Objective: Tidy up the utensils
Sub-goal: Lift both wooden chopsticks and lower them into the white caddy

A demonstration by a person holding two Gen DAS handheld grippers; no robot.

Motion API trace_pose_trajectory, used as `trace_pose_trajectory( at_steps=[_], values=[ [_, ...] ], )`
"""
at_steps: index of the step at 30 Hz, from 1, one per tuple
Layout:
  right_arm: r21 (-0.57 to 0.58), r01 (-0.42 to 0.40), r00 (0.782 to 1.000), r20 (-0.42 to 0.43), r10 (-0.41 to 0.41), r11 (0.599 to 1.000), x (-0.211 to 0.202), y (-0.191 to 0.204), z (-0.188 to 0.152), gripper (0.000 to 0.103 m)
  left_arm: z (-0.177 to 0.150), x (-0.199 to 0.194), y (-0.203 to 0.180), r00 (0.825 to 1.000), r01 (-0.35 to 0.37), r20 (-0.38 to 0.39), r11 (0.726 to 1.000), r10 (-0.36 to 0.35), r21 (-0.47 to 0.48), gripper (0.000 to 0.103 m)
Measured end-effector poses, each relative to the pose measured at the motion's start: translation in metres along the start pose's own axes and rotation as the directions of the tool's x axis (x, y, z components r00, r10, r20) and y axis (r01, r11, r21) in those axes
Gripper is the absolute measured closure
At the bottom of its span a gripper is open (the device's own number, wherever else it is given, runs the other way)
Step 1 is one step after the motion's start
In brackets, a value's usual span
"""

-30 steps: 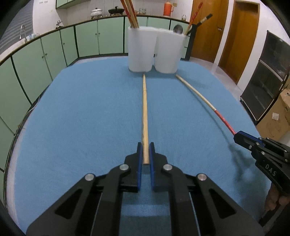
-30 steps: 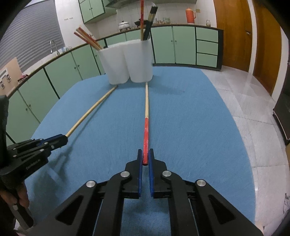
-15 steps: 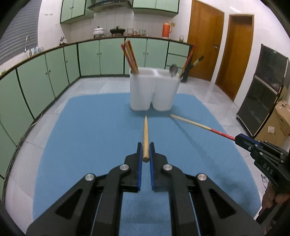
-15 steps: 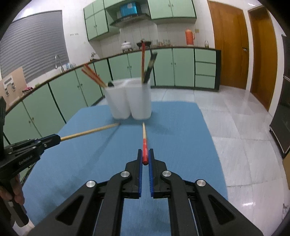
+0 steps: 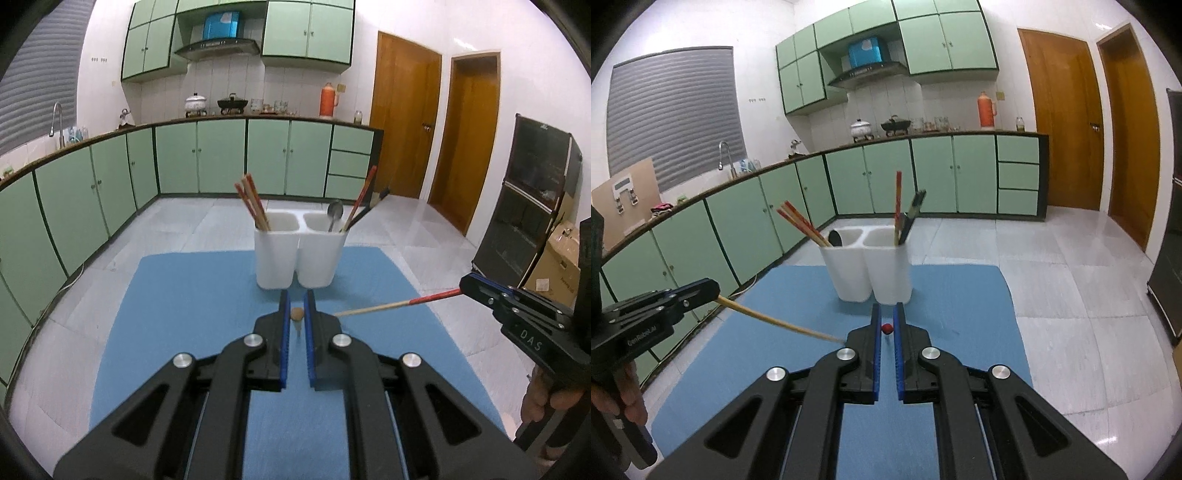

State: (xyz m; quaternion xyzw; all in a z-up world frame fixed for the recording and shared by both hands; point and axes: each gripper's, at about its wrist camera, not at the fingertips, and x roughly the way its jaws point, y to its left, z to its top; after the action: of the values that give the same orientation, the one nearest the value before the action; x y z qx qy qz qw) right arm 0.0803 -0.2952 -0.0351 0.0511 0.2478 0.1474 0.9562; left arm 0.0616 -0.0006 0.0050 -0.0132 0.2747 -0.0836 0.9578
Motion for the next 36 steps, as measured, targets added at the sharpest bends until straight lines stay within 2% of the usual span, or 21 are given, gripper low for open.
trace_pose_trajectory(
  at_steps=[11,21,28,31,36],
  values=[
    [-0.022,-0.032,0.999,0.028,0.033,0.999,-0.004,0.010,0.021,0.097,0.015,-0.008,0.004,0.998,0.026,0.055,1.000,-0.025,-0.005,0.097],
    [-0.042,-0.104,0.991,0.080,0.108,0.994,-0.006,0.010,0.069,0.097,0.047,-0.016,0.005,0.989,0.062,0.136,0.998,-0.061,-0.004,0.097],
    [-0.079,-0.146,0.978,0.136,0.155,0.986,-0.003,0.011,0.116,0.097,0.085,-0.014,-0.003,0.972,0.056,0.226,0.998,-0.060,0.023,0.097],
    [-0.086,-0.169,0.970,0.165,0.181,0.982,0.000,0.012,0.140,0.097,0.104,-0.015,-0.006,0.961,0.049,0.271,0.998,-0.057,0.034,0.097],
    [-0.114,-0.162,0.958,0.218,0.184,0.980,0.012,0.019,0.183,0.097,0.142,-0.013,-0.010,0.937,0.045,0.345,0.998,-0.057,0.042,0.097]
  ],
)
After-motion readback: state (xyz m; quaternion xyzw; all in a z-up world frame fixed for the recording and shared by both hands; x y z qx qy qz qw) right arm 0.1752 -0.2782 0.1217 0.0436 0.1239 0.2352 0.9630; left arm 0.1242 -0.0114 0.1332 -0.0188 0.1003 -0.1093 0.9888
